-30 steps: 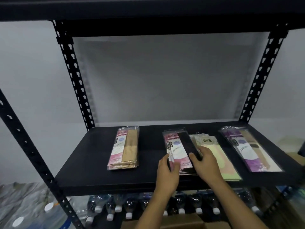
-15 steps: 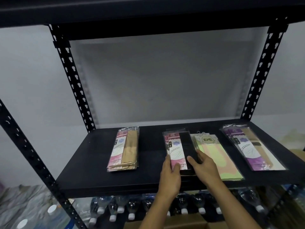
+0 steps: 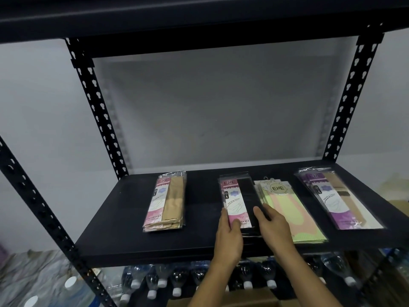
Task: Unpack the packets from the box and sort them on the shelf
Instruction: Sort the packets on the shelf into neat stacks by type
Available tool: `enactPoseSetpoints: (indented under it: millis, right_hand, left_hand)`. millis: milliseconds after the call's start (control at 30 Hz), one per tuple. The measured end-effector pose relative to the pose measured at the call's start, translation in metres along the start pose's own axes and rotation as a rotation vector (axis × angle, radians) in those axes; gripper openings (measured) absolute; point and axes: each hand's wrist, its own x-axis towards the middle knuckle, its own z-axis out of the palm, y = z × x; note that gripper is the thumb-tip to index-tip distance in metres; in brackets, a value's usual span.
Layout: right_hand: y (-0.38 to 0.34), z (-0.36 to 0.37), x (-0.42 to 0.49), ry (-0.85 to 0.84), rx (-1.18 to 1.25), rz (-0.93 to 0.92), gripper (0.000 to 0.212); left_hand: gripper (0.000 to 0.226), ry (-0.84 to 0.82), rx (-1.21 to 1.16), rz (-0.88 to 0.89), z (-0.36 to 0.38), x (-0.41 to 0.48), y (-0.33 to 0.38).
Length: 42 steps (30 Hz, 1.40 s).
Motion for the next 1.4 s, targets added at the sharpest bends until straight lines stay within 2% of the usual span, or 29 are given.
enactPoseSetpoints:
  millis: [300, 700, 1133, 1400]
  right_hand:
    - [0.003, 0.007, -0.006, -0.045, -0.041, -0.039, 0.034]
    - [-0.006, 0.051, 0.005, -0.109, -0.031, -0.04, 0.056]
    - [-0.009, 0.067, 0.02, -0.128, -0.032, -0.015, 0.059]
    - [-0.008, 0.058, 0.021, -0.097, 0.057, 0.009, 0.069]
  left_hand:
    - [0.046, 0.068, -0.026, 0.041, -0.005, -0.004, 0.002]
    - [0.044, 0.202, 0.006, 0.044, -0.042, 0.018, -0.001]
    - [0.041, 0.189, 0.038, 0.044, -0.055, 0.033, 0.005]
    - [0.059, 0.174, -0.01, -0.027, -0.058, 0.027, 0.009]
